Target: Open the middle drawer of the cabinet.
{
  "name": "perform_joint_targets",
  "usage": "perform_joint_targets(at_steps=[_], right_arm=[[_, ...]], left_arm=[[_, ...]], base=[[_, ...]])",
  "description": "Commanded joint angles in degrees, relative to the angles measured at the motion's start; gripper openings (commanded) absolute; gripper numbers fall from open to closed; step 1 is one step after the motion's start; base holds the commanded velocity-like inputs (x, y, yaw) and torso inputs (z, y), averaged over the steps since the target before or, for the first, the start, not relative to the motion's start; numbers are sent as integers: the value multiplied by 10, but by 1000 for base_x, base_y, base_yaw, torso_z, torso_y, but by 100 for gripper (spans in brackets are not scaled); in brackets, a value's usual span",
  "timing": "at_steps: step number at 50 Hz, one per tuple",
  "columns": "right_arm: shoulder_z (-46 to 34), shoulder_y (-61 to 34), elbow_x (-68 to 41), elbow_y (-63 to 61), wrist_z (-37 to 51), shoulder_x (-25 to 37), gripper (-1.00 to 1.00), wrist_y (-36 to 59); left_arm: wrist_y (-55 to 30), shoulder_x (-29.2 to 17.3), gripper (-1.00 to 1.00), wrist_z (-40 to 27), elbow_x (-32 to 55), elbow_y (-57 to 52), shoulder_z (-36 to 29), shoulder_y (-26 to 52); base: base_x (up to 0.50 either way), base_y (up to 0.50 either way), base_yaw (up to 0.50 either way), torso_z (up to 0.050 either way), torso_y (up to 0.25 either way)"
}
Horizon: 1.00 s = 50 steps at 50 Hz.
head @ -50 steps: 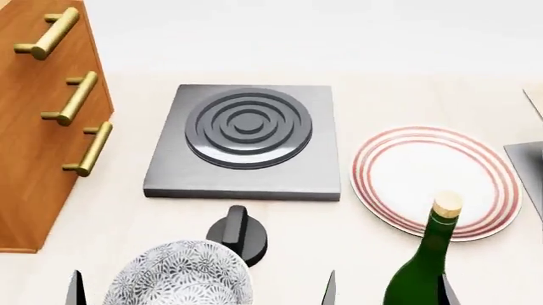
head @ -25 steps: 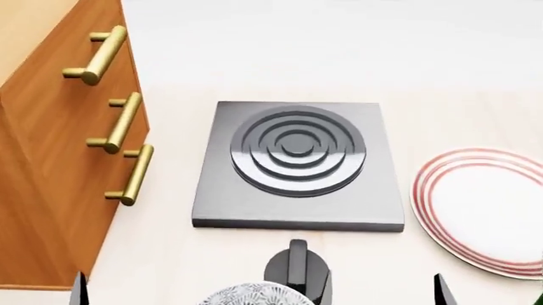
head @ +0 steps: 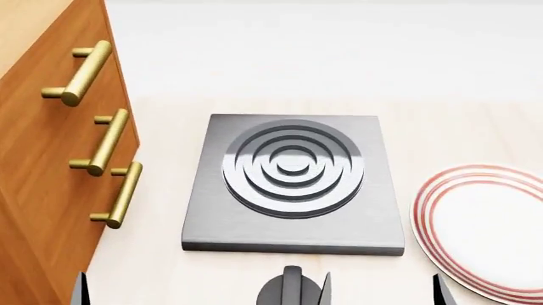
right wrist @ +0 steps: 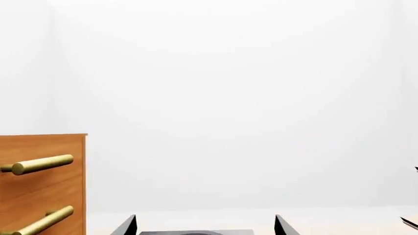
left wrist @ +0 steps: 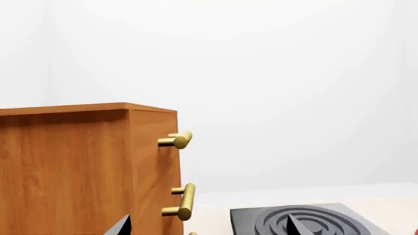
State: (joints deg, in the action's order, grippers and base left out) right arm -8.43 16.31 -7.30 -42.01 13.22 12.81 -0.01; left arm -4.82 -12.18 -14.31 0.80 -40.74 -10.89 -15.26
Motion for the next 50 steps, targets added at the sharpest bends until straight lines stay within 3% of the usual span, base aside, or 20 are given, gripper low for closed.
perform_joint_targets(at_steps=[1, 45, 48, 50], right_arm=[[-4, 2, 3, -1, 5, 4, 100, -7], [-12, -1, -5, 2, 21, 18, 100, -7], [-4, 2, -8, -4, 26, 20, 100, -8], [-1, 4, -9, -2, 28, 20, 100, -12]], left_arm=[[0, -4, 100, -5, 0, 0, -3, 0], [5, -17, 100, -19, 9, 4, -15, 5], [-6, -21, 100, -21, -32, -2, -33, 11], [-83, -14, 100, -15, -55, -21, -42, 59]], base=[[500, -82, 0, 0, 0], [11, -42, 0, 0, 0], [0, 0, 0, 0, 0], [0, 0, 0, 0, 0]])
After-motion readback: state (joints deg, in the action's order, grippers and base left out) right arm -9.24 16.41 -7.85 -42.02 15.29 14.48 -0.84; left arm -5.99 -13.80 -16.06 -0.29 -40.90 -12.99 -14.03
